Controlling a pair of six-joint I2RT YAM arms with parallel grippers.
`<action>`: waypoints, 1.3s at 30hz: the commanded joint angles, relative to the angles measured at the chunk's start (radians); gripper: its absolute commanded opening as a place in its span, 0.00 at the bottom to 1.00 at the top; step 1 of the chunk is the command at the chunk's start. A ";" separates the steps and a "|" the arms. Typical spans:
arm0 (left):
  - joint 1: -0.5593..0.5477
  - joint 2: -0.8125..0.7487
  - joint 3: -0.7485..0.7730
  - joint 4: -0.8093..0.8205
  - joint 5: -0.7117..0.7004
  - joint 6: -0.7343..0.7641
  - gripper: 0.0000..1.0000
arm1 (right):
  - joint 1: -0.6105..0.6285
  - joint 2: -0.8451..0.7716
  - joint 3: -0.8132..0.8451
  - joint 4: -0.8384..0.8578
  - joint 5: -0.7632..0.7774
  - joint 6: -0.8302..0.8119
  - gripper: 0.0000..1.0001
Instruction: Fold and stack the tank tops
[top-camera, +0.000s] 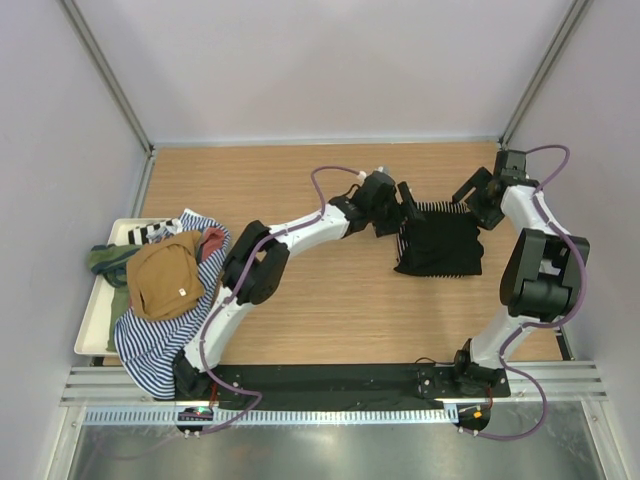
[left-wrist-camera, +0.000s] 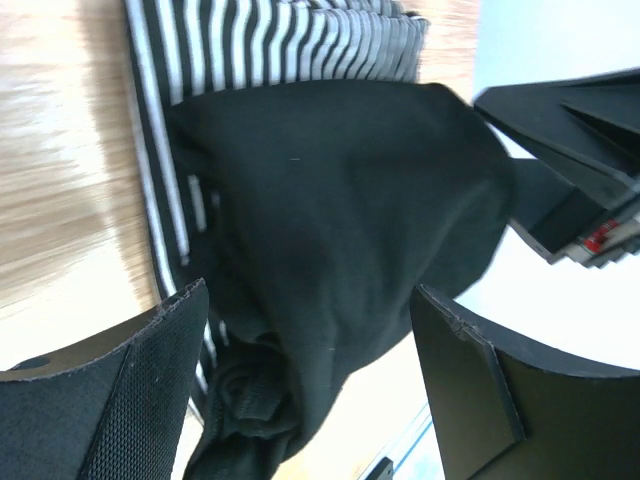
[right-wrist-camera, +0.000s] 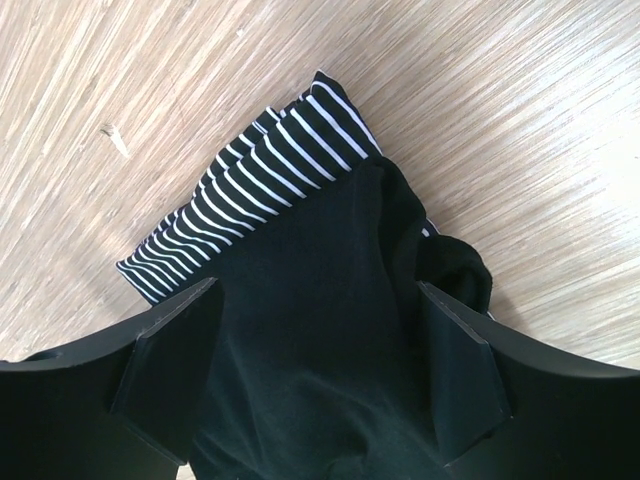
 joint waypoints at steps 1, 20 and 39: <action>0.002 -0.007 0.003 -0.029 -0.023 -0.028 0.82 | -0.003 0.006 0.018 0.030 -0.014 0.013 0.81; 0.005 0.096 0.081 0.041 -0.038 -0.086 0.39 | -0.003 0.030 0.021 0.079 -0.034 0.002 0.33; -0.024 0.067 0.126 0.144 -0.164 0.225 0.04 | -0.003 -0.116 -0.105 0.295 -0.018 0.016 0.07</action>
